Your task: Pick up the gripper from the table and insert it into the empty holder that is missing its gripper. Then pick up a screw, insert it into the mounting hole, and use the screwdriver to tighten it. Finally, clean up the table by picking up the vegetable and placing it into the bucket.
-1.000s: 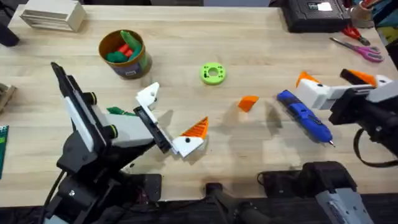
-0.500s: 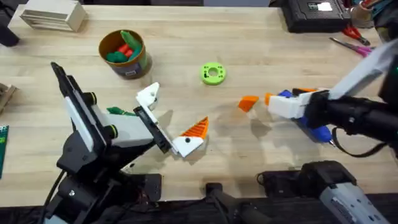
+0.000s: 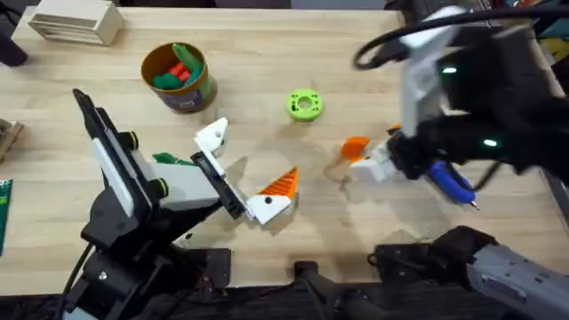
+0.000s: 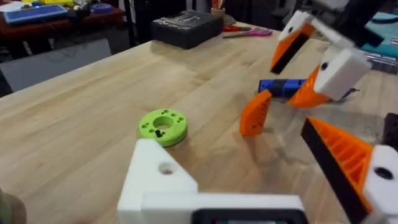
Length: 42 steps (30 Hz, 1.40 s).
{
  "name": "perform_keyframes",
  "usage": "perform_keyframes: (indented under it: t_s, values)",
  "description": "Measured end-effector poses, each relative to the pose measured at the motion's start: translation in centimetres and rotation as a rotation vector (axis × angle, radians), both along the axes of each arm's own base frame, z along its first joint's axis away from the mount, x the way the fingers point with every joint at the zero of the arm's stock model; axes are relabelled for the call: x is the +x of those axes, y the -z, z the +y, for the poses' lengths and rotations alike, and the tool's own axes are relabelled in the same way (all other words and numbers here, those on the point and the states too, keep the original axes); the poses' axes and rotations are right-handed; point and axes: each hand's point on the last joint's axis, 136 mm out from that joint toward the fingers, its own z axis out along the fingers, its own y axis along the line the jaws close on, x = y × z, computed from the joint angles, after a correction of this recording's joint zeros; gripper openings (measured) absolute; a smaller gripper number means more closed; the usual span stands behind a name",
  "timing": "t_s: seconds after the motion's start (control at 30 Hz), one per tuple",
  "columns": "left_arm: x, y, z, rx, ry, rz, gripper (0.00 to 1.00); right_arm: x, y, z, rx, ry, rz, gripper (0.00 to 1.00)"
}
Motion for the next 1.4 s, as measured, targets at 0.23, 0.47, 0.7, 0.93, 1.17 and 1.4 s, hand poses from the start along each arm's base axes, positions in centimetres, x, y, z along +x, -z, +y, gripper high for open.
perform_keyframes:
  t_s: [0.23,0.47,0.7,0.93,1.17,1.4]
  values:
    - [0.0,0.0,0.0,0.000,0.000,0.000,0.987,1.6,3.3,1.2,-0.080,-0.042,0.075,0.954]
    - [0.0,0.0,0.0,0.000,0.000,0.000,0.987,2.4,4.2,1.3,-0.103,-0.050,0.081,0.854]
    - [0.0,0.0,0.0,0.000,0.000,0.000,0.987,2.8,4.0,1.4,-0.099,-0.053,0.062,0.520]
    - [0.0,0.0,0.0,0.000,0.000,0.000,0.988,2.8,4.0,1.4,-0.099,-0.053,0.063,0.483]
    - [0.0,0.0,0.0,0.000,0.000,0.000,0.987,2.8,4.1,1.4,-0.099,-0.052,0.065,0.344]
    - [0.0,0.0,0.0,0.000,0.000,0.000,0.987,2.9,4.1,1.4,-0.106,-0.049,0.073,0.016]
